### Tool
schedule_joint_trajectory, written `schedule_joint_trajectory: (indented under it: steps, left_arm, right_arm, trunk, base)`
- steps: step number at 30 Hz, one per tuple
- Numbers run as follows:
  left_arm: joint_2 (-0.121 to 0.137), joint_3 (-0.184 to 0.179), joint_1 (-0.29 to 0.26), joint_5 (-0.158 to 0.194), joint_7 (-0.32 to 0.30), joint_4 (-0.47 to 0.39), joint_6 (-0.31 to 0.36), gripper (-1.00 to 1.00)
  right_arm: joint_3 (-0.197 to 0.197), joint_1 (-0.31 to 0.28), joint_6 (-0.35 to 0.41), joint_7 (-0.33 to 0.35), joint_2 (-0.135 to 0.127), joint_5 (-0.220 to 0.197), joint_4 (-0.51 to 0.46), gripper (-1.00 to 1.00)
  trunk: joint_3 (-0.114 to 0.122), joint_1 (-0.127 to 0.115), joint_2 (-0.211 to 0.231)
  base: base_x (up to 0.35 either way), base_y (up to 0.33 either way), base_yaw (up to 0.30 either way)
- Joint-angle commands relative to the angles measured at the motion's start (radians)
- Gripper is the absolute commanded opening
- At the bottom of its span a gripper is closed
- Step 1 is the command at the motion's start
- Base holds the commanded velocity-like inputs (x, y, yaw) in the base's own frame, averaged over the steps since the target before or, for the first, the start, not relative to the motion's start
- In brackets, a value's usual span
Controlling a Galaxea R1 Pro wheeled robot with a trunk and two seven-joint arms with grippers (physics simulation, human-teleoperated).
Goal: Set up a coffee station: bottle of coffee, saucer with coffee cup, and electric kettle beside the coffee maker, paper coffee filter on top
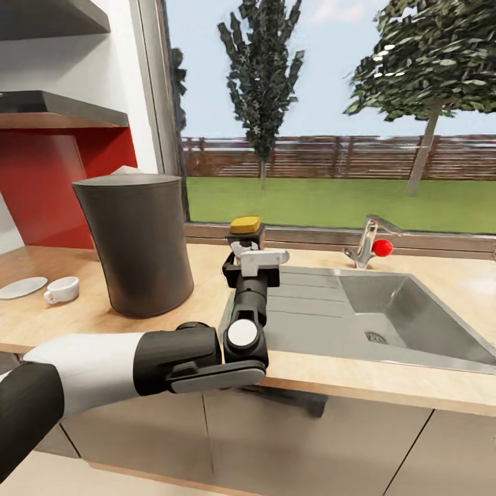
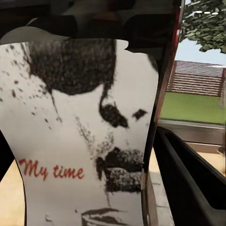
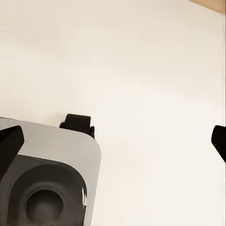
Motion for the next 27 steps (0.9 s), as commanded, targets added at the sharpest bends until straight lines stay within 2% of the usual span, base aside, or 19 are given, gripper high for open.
schedule_joint_trajectory:
  steps: [1,14,21,27]
  left_arm:
    - [-0.001,-0.002,-0.002,0.004,0.002,-0.001,-0.004,-1.0]
    - [-0.002,-0.003,-0.002,0.004,0.002,0.0,-0.004,-1.0]
    - [-0.002,-0.003,-0.002,0.004,0.002,0.0,-0.004,-1.0]
    - [-0.002,-0.003,-0.002,0.004,0.002,0.001,-0.005,-1.0]
  right_arm:
    - [0.005,-0.001,-0.003,0.0,0.0,0.002,0.001,1.0]
    - [0.005,-0.001,-0.003,0.0,0.0,0.002,0.001,1.0]
    - [0.005,-0.001,-0.004,0.0,0.0,0.002,0.001,1.0]
    - [0.005,-0.001,-0.003,0.0,0.0,0.002,0.001,1.0]
  trunk:
    - [-0.001,0.0,-0.001]
    - [-0.001,0.0,-0.001]
    - [-0.001,0.0,-0.001]
    - [-0.001,0.0,-0.001]
  base:
    - [0.084,-0.294,0.0]
    - [0.086,-0.287,0.007]
    - [0.017,-0.082,0.18]
    - [-0.149,-0.133,0.172]
